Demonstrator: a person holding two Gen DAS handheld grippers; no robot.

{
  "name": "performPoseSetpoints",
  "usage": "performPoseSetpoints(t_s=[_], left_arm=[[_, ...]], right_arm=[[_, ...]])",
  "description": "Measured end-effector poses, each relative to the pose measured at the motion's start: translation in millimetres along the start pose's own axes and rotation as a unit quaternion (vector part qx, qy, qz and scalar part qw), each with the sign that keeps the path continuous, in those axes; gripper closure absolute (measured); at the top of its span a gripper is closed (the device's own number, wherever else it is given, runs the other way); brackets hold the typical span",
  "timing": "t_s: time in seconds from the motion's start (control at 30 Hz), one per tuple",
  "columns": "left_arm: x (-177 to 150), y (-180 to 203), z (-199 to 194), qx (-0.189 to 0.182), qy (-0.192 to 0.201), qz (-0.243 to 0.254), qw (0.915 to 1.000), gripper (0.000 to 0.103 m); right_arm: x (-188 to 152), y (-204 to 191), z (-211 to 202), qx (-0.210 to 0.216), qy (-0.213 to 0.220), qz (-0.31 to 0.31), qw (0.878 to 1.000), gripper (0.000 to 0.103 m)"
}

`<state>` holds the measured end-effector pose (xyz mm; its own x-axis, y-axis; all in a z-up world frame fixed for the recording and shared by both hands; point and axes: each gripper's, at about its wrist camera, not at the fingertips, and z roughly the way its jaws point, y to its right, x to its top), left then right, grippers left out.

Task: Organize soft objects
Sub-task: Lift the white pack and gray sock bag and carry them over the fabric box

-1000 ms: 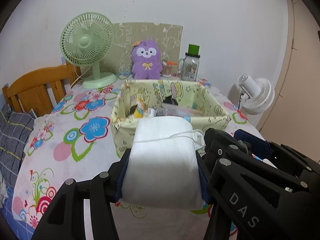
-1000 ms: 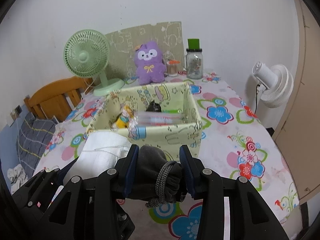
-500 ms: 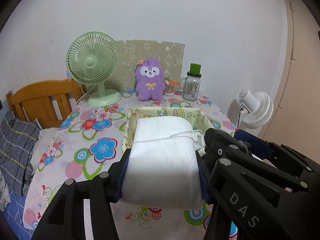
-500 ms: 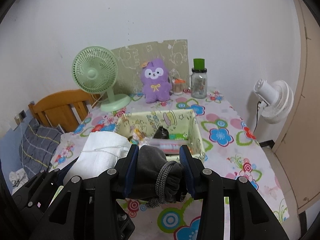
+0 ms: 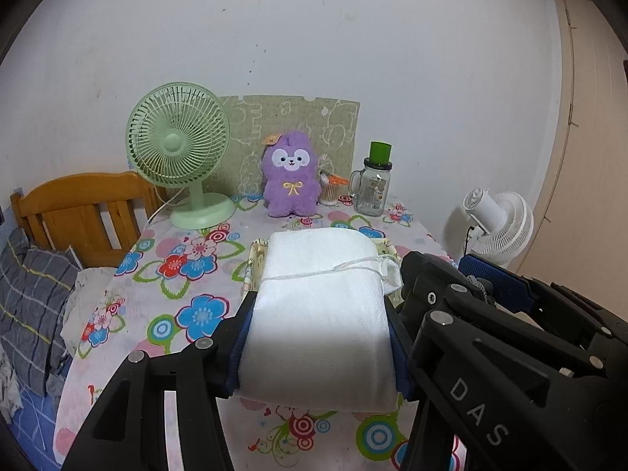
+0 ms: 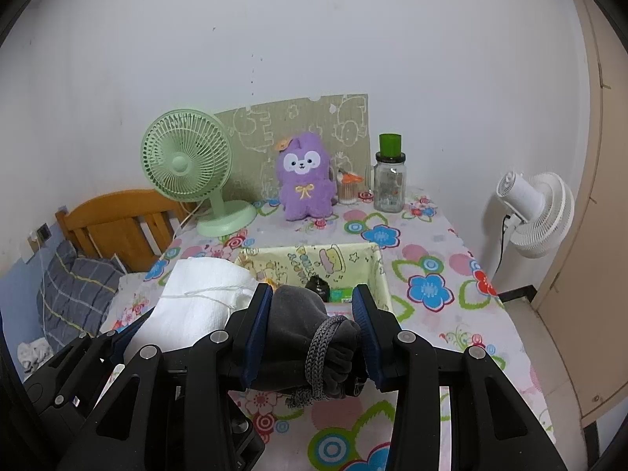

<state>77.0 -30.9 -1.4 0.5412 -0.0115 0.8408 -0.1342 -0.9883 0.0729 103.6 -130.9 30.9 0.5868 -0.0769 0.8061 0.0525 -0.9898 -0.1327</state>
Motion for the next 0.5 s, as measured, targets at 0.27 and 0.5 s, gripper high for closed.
performPoseSetpoints(t_s=[0.27, 0.5], left_arm=[[10.7, 1.1, 6.9, -0.002, 0.002, -0.002, 1.0, 0.044], [18.9, -0.8, 20.6, 0.002, -0.004, -0.006, 1.0, 0.044]], right_arm=[[12.0, 1.0, 7.7, -0.002, 0.0, -0.005, 1.0, 0.057], [20.3, 3.0, 22.2, 0.002, -0.006, -0.007, 1.0, 0.057]])
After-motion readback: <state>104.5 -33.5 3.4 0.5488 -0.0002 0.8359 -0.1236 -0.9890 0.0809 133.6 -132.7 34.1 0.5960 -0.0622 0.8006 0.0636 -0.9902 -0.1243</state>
